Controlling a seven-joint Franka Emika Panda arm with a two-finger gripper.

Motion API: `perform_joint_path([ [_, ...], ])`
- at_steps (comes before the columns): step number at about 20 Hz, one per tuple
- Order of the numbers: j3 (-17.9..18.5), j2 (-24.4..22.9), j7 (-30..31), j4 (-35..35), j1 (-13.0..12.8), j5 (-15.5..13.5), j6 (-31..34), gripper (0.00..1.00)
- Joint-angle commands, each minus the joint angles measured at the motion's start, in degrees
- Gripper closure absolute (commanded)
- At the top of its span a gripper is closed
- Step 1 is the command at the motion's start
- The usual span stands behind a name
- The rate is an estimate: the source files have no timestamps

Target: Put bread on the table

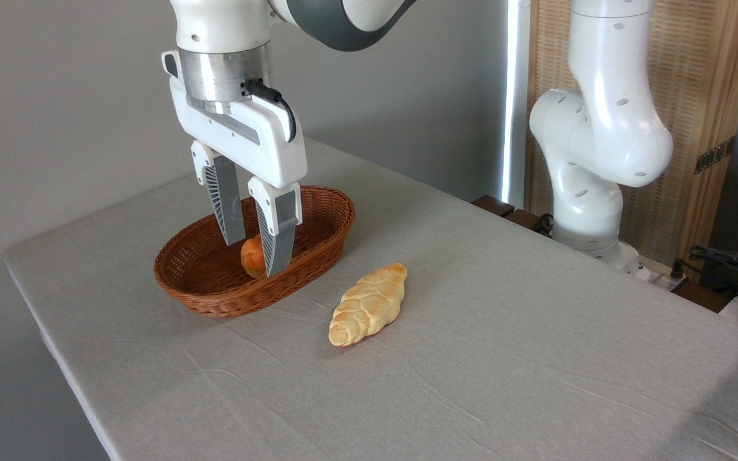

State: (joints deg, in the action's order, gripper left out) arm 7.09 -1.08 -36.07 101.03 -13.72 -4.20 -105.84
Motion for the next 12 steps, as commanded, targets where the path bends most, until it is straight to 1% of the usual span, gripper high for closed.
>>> perform_joint_path([
  [1, -0.2, 0.9, 0.1, -1.2, -0.4, -0.5, 0.7, 0.0],
  [4, -0.2, 0.6, 0.2, -1.2, -0.5, -0.6, 1.1, 0.0],
  [6, -0.4, 0.6, 0.4, -1.2, -0.6, -0.6, 2.5, 0.0],
  [12, -1.0, 0.7, 0.5, -1.2, -0.6, -0.6, 2.7, 0.0],
])
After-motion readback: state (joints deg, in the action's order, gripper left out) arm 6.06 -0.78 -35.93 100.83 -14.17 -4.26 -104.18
